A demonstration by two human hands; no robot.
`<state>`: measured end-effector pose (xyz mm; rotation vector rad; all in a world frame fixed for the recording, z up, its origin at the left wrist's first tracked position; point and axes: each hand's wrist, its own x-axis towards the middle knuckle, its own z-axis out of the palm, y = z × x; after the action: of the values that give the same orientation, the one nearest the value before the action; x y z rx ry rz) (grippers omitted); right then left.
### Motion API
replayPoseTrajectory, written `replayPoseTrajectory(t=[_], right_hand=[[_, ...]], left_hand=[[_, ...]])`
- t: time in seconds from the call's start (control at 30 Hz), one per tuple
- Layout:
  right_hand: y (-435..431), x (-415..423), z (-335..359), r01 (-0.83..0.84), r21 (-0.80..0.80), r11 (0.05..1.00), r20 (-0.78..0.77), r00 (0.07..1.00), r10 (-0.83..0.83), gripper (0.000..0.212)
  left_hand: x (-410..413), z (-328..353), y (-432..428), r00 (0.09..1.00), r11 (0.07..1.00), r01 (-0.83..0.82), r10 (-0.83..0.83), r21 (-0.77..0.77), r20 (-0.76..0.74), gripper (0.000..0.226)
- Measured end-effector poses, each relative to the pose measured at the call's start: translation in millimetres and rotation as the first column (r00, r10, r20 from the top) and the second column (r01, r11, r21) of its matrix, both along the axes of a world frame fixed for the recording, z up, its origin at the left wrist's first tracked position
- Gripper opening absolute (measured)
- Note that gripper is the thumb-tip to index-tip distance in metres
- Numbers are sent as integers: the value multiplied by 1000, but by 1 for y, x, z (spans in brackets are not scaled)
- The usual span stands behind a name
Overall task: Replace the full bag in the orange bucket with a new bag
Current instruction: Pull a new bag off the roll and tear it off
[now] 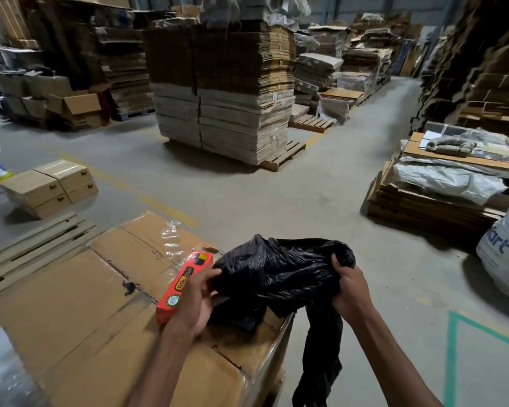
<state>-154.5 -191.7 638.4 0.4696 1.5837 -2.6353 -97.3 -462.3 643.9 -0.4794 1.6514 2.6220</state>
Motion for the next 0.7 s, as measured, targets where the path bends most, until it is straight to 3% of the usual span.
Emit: replayPoseTrajectory(t=[0.13,0.3,0.37,0.5,0.7], right_hand=[[-5,22,11,-37,85,996,-71,997,43,21],[4,57,17,-10,172,985,-94,995,27,13],[18,66,15,54,186,981,-78,996,-40,13],[58,81,9,204,128,971,-6,979,-205,33],[89,104,-2,251,-38,967,11,968,-250,28]], left_hand=[[4,5,-1,981,978,188,-183,-87,57,67],[2,8,12,967,949,227,-245,-217,-63,14],[4,6,18,967,964,172,-204,-203,-153,15],[11,-2,34,967,994,34,-58,-101,-248,20],[34,2,69,942,975,143,-187,-169,-280,20]])
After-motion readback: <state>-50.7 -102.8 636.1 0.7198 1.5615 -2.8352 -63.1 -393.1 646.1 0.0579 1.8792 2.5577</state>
